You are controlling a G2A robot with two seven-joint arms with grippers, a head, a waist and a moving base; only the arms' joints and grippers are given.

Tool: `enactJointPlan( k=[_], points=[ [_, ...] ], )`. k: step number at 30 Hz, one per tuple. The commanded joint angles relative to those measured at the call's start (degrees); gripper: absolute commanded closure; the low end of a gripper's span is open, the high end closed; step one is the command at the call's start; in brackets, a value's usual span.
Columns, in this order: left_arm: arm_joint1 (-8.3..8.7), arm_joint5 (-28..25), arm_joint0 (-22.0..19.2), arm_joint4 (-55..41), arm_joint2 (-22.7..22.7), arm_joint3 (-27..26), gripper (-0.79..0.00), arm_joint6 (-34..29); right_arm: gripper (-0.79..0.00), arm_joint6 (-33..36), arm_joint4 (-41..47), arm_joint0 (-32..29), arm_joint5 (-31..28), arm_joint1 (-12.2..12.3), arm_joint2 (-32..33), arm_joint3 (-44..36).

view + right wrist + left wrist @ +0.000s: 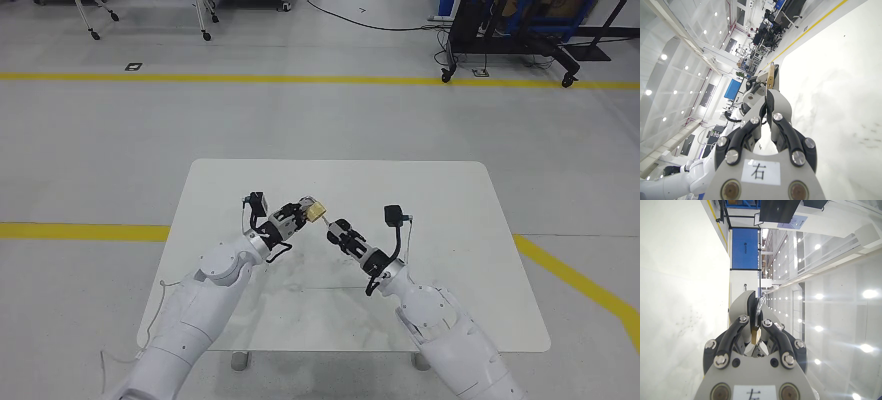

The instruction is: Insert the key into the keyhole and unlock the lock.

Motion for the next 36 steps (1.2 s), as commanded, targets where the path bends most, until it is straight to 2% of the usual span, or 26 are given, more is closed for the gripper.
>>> enactJointPlan(
  k=[1, 36],
  points=[
    [-0.03, 0.02, 0.03, 0.25, -0.1, -0.02, 0.0, 0.04, 0.0, 0.31, 0.3, 0.01, 0.13, -0.02, 0.02, 0.0],
    [-0.48, -2.47, 0.05, 9.81, 0.2, -0.83, 0.0, 0.01, 0.0, 1.05, -1.18, 0.84, 2.36, -0.43, -0.12, 1.44]
  ],
)
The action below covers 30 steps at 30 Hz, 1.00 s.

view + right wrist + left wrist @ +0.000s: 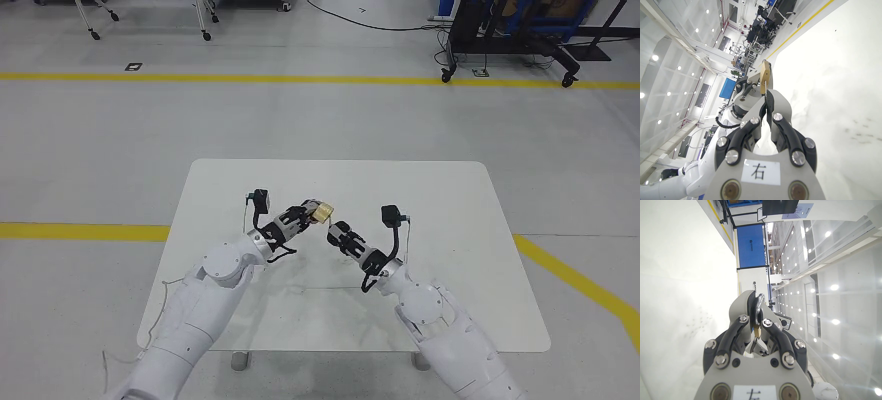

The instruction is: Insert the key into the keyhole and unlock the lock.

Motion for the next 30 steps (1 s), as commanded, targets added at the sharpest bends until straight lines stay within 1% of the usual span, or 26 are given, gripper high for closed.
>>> enactJointPlan(
  k=[1, 6, 9, 10, 13, 19, 25, 30],
  points=[
    [-0.03, -0.1, -0.02, 0.69, 0.09, -0.01, 0.0, 0.15, 0.0, 0.08, -0.23, 0.02, 0.05, -0.01, -0.01, -0.01],
    [0.0, -0.12, -0.3, 1.61, -0.36, 0.52, 0.0, 0.49, 0.0, 1.88, -1.35, -0.09, 0.43, 0.15, 0.08, -0.52],
    [0.14, -0.33, -0.7, 1.93, -1.16, 1.13, 0.0, 0.14, 0.0, 6.82, -2.27, -0.26, -0.13, 0.63, 0.77, -1.36],
    [0.19, -0.56, -0.8, 2.04, -1.36, 1.18, 0.0, -0.22, 0.0, 9.58, -3.47, -0.25, -0.61, 0.92, 0.96, -1.56],
    [0.45, -1.81, -1.13, 1.51, -2.13, 1.4, 0.0, -3.58, 0.0, 17.21, -2.83, -0.74, -2.94, 1.73, 2.52, -2.23],
    [0.73, -0.69, -1.67, -1.74, -2.82, 2.34, 0.0, -11.53, 0.0, 21.03, -0.9, -2.4, -5.41, 2.67, 5.68, -4.11],
    [0.64, 0.3, -2.25, -0.87, -1.82, 3.36, 0.0, -13.86, 0.0, 23.04, 2.48, -2.64, -7.03, 2.91, 6.0, -4.0],
    [0.48, -0.09, -2.67, -1.05, -1.28, 3.94, 0.0, -14.75, 0.0, 23.45, 2.6, -2.44, -6.15, 3.14, 6.22, -3.11]
  ],
)
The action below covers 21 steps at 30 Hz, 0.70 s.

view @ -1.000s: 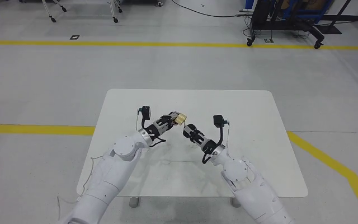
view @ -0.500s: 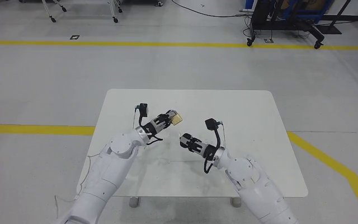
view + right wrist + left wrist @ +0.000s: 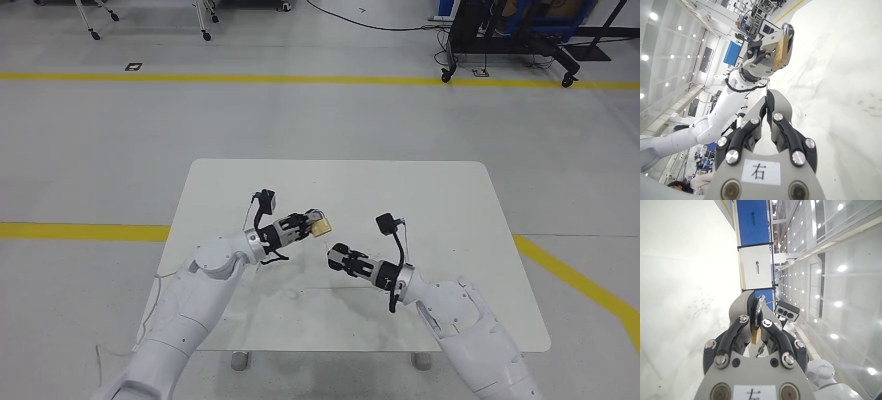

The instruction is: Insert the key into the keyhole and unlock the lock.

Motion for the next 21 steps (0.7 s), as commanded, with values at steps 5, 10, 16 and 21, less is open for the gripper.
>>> enactJointPlan(
  k=[5, 10, 16, 21],
  points=[
    [-0.07, -0.44, -0.38, 0.55, 0.38, 0.62, 0.0, -0.56, 0.0, 0.41, 0.86, 0.43, 0.14, 0.13, -0.27, 0.95],
    [-0.09, -1.22, -0.64, 1.26, 0.62, 0.84, 0.0, -0.89, 0.0, 0.72, 2.06, 0.92, -0.36, 0.15, -0.82, 1.59],
    [-0.12, -2.18, -0.75, 1.67, 0.87, 0.97, 0.0, -1.41, 0.0, 0.12, 2.48, 1.21, 0.04, 0.25, -1.0, 1.87],
    [-0.15, -2.5, -0.78, 1.66, 1.0, 0.91, 0.0, -1.68, 0.0, -0.57, 2.05, 1.21, 0.97, 0.42, -0.72, 2.03]
  ],
)
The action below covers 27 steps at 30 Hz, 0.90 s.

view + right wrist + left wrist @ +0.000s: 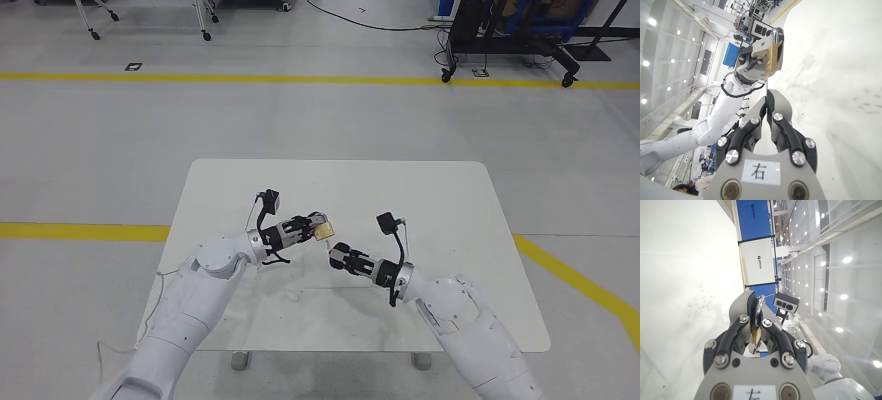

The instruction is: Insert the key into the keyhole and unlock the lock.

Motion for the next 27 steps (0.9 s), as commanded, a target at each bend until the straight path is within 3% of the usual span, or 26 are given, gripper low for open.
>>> enactJointPlan(
  k=[1, 27],
  points=[
    [-0.01, -0.11, 0.0, 0.02, 0.04, -0.04, 0.0, -0.06, 0.0, -0.04, -0.19, 0.0, 0.39, 0.06, 0.0, 0.03],
    [-0.05, -0.23, -0.13, 0.72, 0.59, -0.01, 0.0, -0.87, 0.0, -1.0, -1.22, -0.41, 1.63, 0.77, -0.1, -1.18]
  ],
)
